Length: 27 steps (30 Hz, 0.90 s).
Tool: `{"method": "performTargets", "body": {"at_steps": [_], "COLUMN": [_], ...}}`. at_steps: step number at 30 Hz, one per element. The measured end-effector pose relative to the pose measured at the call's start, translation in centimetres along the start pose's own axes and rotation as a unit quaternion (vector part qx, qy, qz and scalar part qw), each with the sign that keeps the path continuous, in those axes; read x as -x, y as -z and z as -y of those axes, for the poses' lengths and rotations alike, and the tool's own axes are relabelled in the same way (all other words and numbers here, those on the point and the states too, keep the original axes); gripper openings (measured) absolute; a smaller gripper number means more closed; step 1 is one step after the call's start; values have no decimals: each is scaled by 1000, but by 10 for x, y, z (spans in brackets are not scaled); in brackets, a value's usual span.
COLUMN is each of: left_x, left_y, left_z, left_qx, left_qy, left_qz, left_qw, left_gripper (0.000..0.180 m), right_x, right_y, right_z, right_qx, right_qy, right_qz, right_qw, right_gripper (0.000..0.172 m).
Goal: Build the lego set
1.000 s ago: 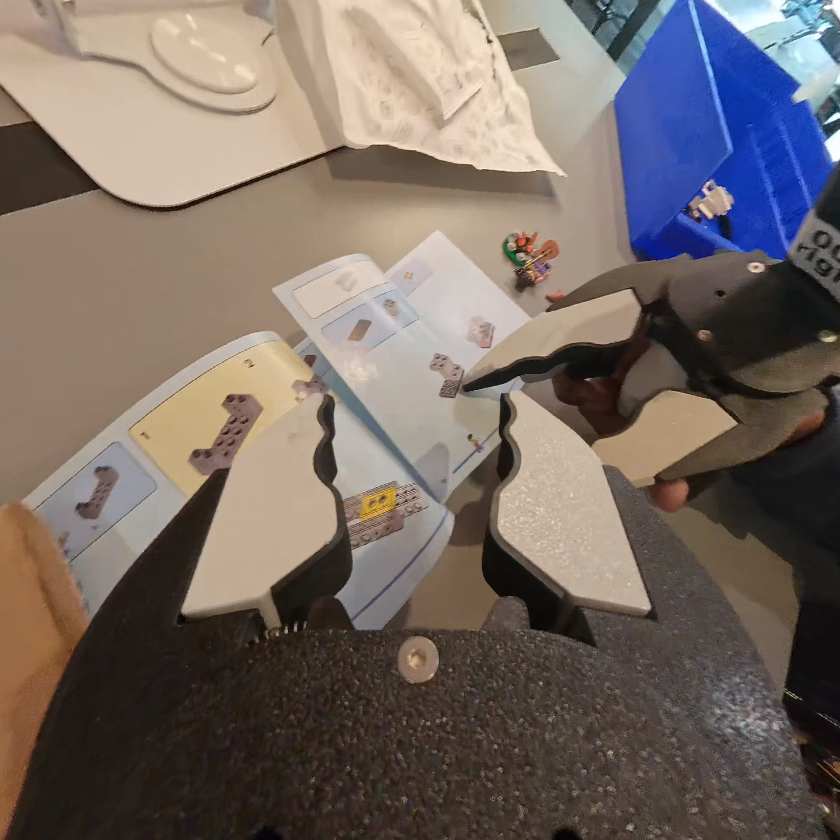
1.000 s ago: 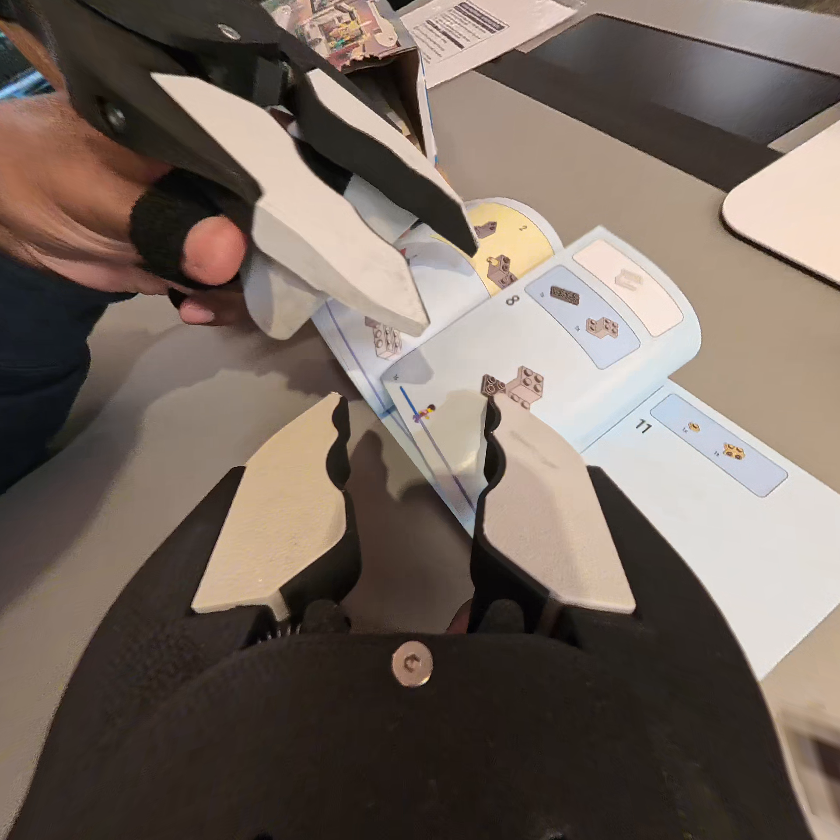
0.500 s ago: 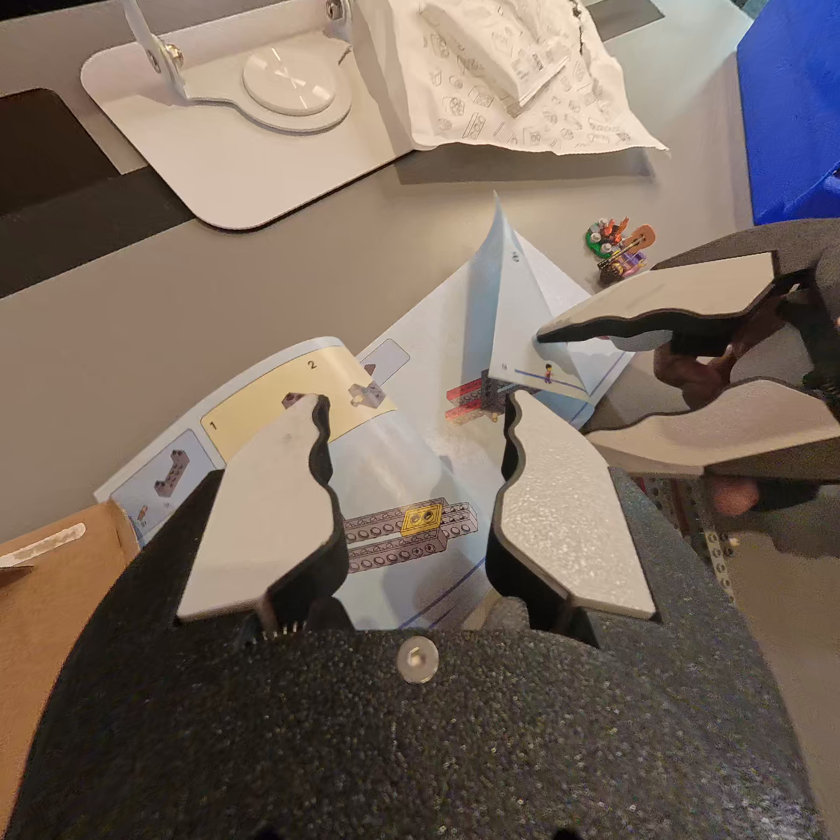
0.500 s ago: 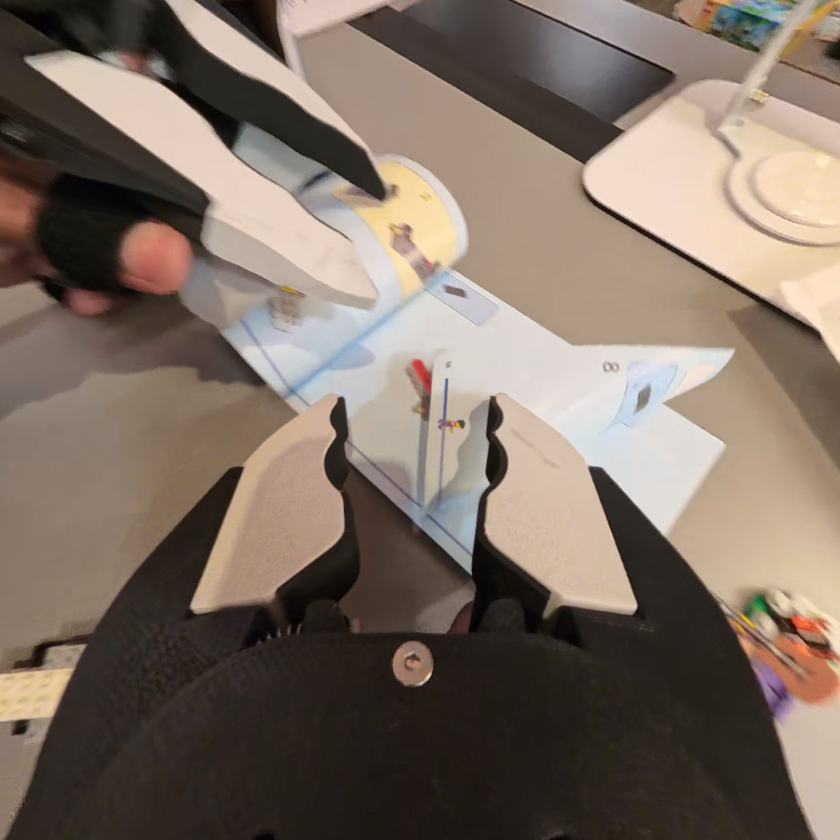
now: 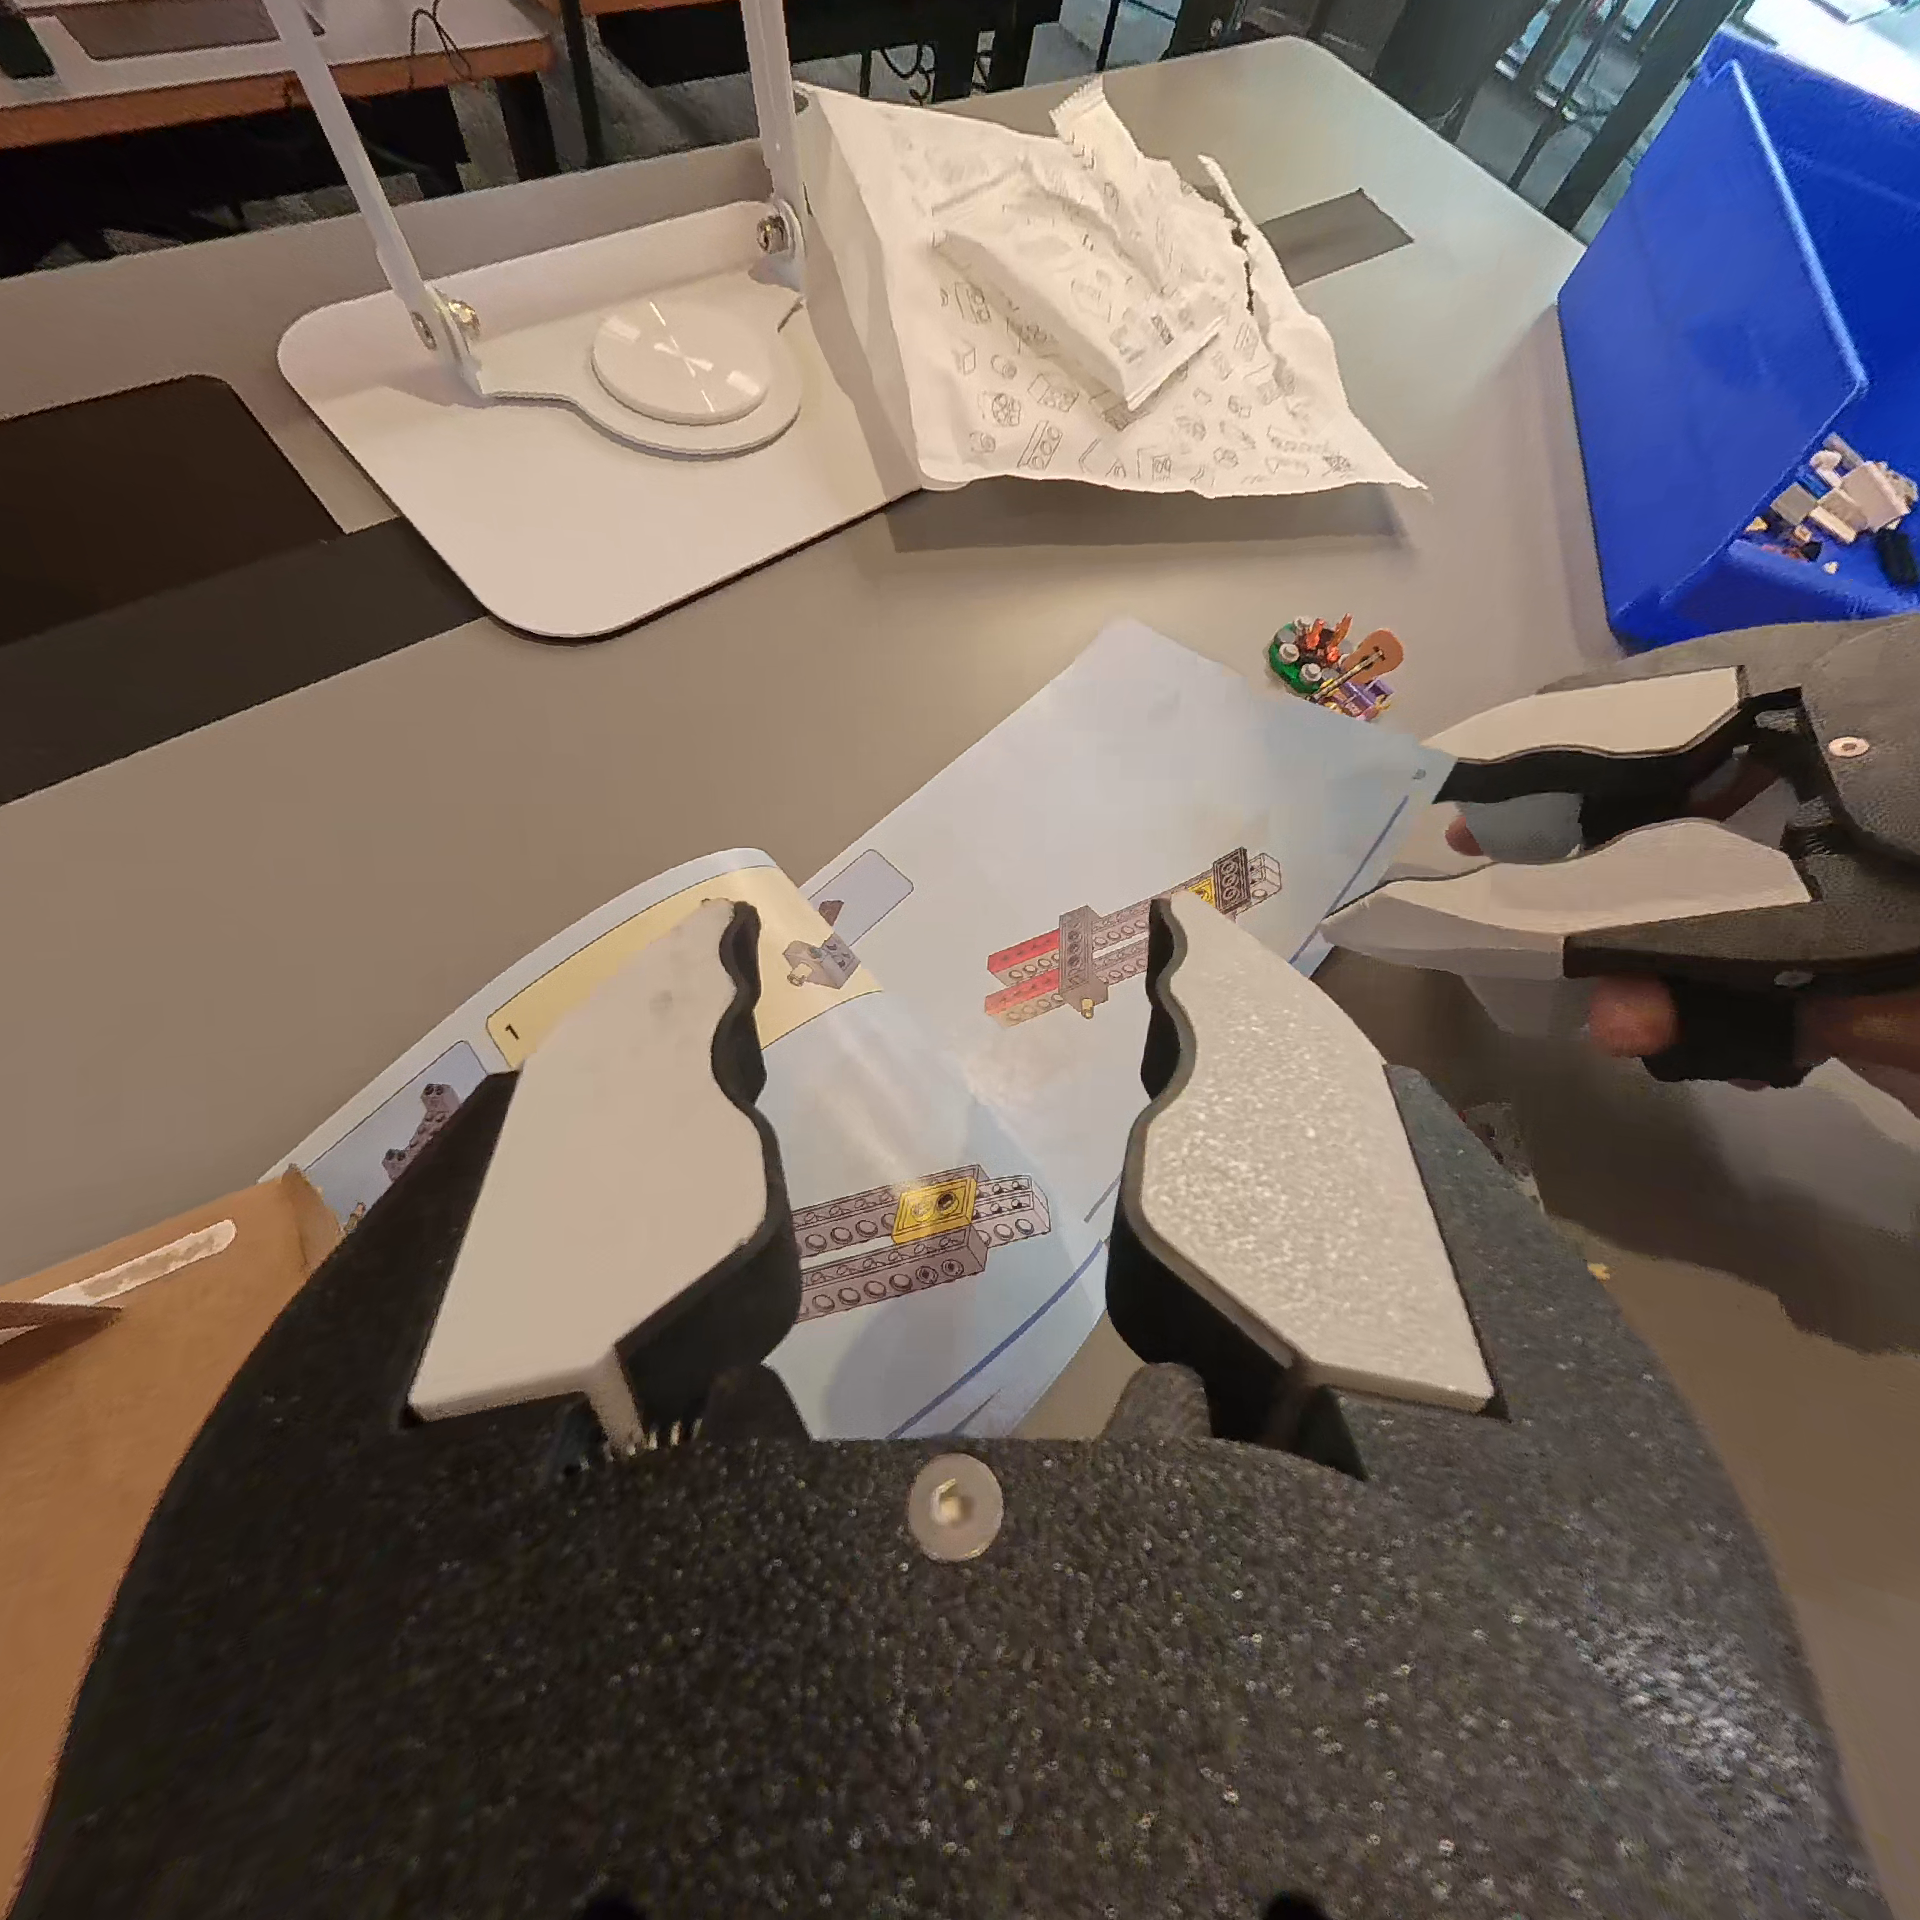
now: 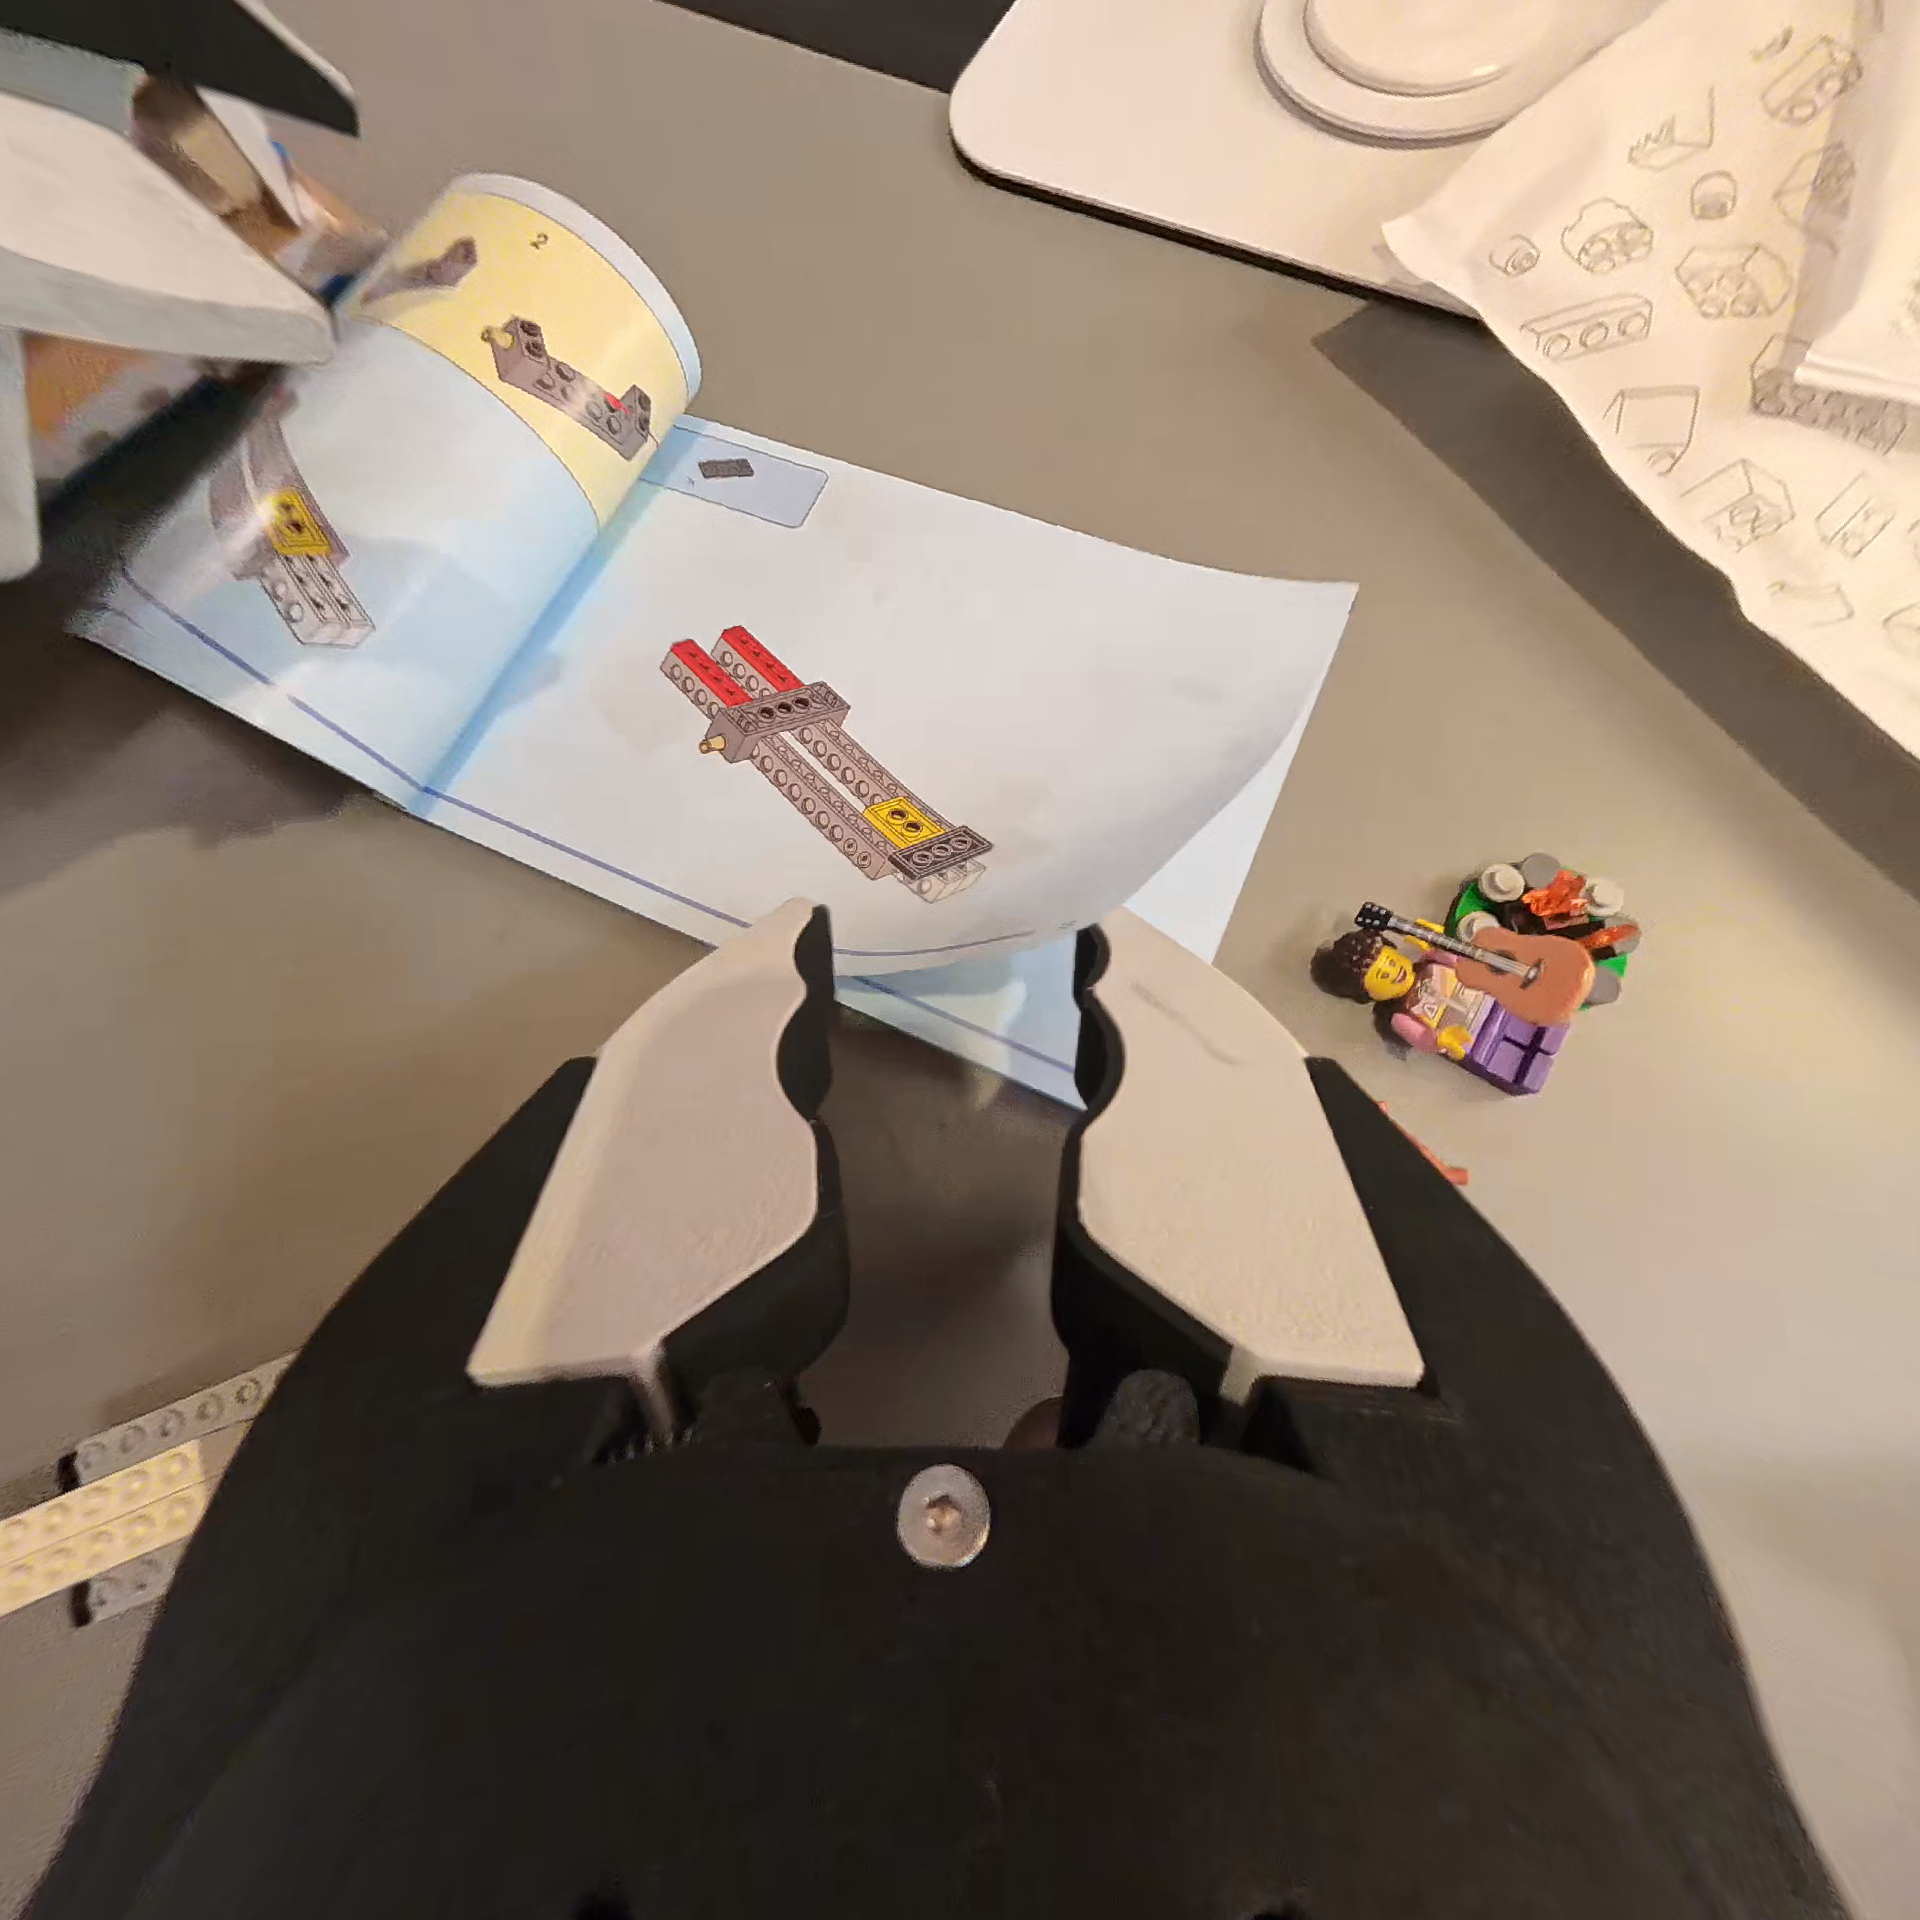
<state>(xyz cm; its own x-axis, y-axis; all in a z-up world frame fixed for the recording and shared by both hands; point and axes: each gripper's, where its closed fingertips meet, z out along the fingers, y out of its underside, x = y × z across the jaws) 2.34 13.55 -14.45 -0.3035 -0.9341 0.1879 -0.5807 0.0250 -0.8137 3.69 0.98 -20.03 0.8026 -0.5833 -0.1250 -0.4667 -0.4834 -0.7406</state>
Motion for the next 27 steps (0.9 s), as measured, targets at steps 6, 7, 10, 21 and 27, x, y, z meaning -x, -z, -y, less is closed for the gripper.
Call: {"method": "performTargets", "body": {"at_steps": [6,7,10,21,27], "left_x": [16,20,36,55,72], "left_y": [27,33,54,112,132], "left_z": [-9,-14,-37,-119,-154], "left_qx": [-18,-13,17,61,113], "left_qy": [18,20,4,-27,-88], "left_qz": [15,21,66,211,294], "left_qw": [1000,999,998,975,945], "left_gripper": [70,70,69,67,50], "right_x": [5,6,18,138,188], "right_y": [-3,-5,-3,-20,-54], "right_z": [6,8,23,98,101], "right_qx": [-38,-40,-58,-79,-57], "right_qy": [-94,-95,-88,15,59], "right_qz": [56,59,67,159,169], "right_qw": [993,993,992,984,982], "right_gripper": [3,0,0,0,0]}}
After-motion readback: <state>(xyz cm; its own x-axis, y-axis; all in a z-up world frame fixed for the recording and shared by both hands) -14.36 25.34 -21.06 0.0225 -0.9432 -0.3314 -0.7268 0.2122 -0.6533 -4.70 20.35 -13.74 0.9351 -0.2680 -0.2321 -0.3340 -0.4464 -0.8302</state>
